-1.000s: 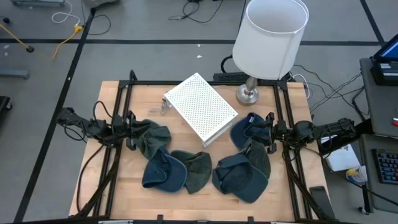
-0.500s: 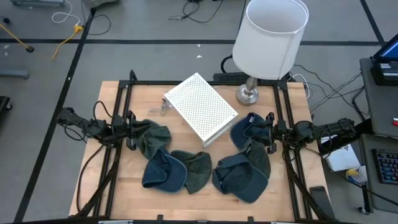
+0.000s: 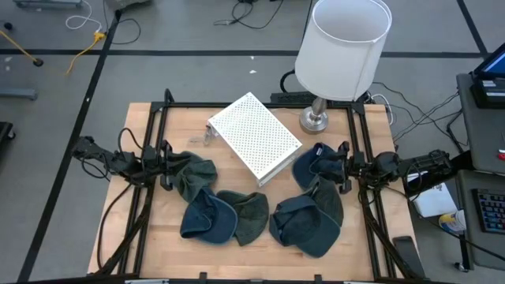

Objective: Pick & Place hat
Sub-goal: Put the bottom right blue cap on the shelf

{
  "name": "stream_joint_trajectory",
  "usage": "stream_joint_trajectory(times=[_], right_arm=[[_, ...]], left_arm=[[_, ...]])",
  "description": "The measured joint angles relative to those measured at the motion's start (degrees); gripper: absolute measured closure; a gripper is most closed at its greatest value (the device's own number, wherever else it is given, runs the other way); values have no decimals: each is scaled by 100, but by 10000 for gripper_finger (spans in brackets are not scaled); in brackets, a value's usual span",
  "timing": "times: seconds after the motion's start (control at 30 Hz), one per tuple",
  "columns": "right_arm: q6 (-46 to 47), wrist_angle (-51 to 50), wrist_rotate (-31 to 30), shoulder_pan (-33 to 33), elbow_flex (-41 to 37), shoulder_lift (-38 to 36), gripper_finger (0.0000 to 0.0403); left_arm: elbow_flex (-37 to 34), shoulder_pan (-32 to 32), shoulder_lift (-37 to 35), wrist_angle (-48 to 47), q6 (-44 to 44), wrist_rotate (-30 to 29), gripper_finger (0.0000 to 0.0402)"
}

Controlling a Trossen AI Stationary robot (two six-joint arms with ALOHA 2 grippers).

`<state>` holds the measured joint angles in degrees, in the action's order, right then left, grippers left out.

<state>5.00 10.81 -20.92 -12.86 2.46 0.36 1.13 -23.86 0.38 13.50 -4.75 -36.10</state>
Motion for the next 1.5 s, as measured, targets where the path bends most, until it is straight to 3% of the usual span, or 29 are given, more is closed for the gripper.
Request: stream_joint_trajectory(times=[0.1, 0.3, 0.57, 0.83, 1.0, 1.2, 1.5], right_arm=[[163, -62, -168, 0, 95, 29, 187], [773, -1414, -1005, 0, 993, 686, 191], [2072, -2937, -1922, 3, 2583, 2139, 191], [3928, -3762, -2257, 2, 3870, 3537, 191], [5334, -4185, -2152, 0, 4492, 4367, 191], [6874, -5046, -1364, 0, 5396, 5289, 191], [7379, -6833, -11, -34, 6981, 6475, 191]], left_arm=[[0, 0, -2, 2, 2, 0, 334], [0, 0, 0, 2, 0, 0, 334], [0, 0, 0, 2, 0, 0, 334], [1, 0, 0, -2, 1, 1, 334], [0, 0, -1, 2, 2, 1, 334], [0, 0, 0, 2, 0, 0, 334], [1, 0, 0, 2, 2, 1, 334]])
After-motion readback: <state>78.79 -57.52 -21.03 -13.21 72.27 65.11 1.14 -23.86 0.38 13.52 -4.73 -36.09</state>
